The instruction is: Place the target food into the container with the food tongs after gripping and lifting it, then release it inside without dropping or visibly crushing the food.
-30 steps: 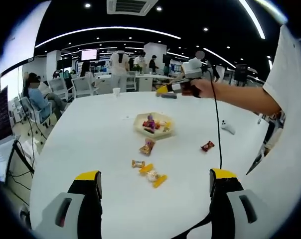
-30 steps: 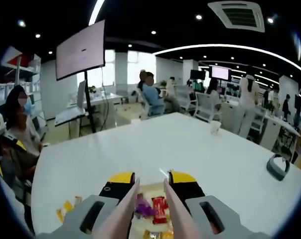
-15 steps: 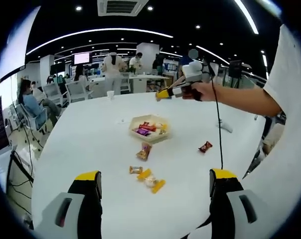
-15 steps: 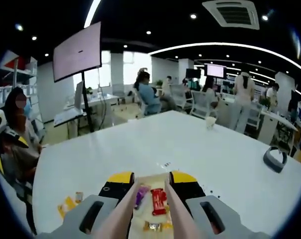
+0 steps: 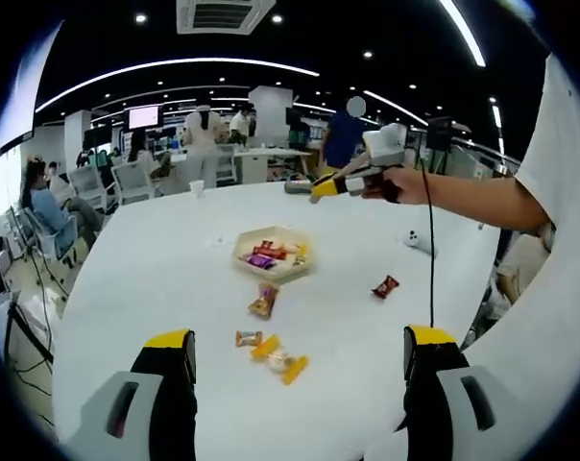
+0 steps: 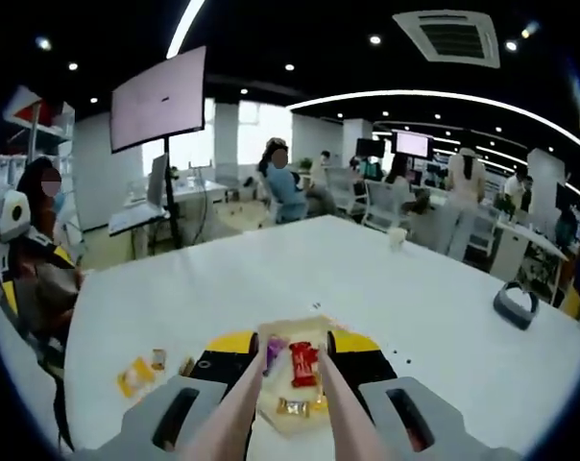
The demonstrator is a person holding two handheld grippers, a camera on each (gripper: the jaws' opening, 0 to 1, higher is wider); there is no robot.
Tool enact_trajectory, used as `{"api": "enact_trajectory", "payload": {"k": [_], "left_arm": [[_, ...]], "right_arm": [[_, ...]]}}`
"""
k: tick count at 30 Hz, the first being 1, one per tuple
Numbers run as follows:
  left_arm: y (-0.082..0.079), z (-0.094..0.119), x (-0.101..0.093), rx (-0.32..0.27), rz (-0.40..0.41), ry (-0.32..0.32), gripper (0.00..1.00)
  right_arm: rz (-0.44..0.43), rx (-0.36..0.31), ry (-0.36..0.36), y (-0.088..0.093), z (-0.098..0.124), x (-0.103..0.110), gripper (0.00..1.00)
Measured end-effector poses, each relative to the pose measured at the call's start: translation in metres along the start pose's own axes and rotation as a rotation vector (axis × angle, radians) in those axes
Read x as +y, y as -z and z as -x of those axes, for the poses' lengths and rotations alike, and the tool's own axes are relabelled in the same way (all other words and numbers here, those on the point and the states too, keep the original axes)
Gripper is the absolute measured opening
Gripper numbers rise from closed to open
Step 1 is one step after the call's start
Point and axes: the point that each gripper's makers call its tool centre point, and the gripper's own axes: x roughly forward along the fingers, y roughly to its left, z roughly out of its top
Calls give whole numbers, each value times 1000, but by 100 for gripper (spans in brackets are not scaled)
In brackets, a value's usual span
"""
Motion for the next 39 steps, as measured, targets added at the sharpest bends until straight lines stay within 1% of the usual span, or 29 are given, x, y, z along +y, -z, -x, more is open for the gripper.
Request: {"api": "enact_trajectory", "payload": {"k": [5, 7, 9, 11, 12, 13, 15, 16, 17, 19, 22, 26, 29, 32, 33, 35, 37, 39], "left_arm": [[-1, -4, -7, -7, -20, 52, 89], [-1, -5, -8, -9, -31, 74, 89], [-1, -5, -7, -14, -34, 96, 89], [-1, -4, -7, -14, -37, 111, 89], [-3, -1, -9, -25, -46, 127, 89], [-3, -1, -9, -27, -39, 140, 89], [-1, 0, -9, -22, -35, 152, 89], [2, 0, -11, -14, -40, 177, 89], [2, 0, -12, -13, -41, 192, 89], [4, 0, -14, -9, -48, 224, 89], [7, -4, -15, -11, -50, 260, 89], [11, -12, -19, -25, -57, 307, 89], [14, -14, -22, -14, -63, 319, 88], [11, -10, -27, -25, -51, 333, 89], [13, -11, -28, -16, -60, 331, 89], [15, -12, -26, -4, -74, 318, 89], [14, -14, -24, -2, -65, 303, 89], [12, -17, -23, -2, -56, 284, 89]], "right_arm": [[-21, 27, 37, 19, 25, 3, 28], [-32, 43, 79, 28, 37, 2, 28], [-64, 56, 118, 38, 53, 5, 28], [-80, 63, 134, 42, 61, 8, 28], [-84, 65, 133, 45, 69, 15, 28], [-84, 76, 138, 48, 77, 21, 28], [-77, 115, 168, 55, 87, 25, 28], [-80, 120, 174, 57, 97, 34, 28], [-87, 124, 177, 59, 102, 37, 28], [-95, 158, 219, 67, 117, 40, 28], [-127, 167, 254, 74, 135, 50, 28], [-119, 209, 280, 89, 156, 66, 28], [-142, 225, 303, 99, 168, 73, 28], [-137, 239, 298, 105, 171, 74, 28], [-137, 247, 297, 108, 171, 71, 28], [-142, 238, 295, 109, 170, 63, 28], [-141, 229, 285, 110, 168, 52, 28], [-133, 226, 276, 111, 166, 47, 28]]}}
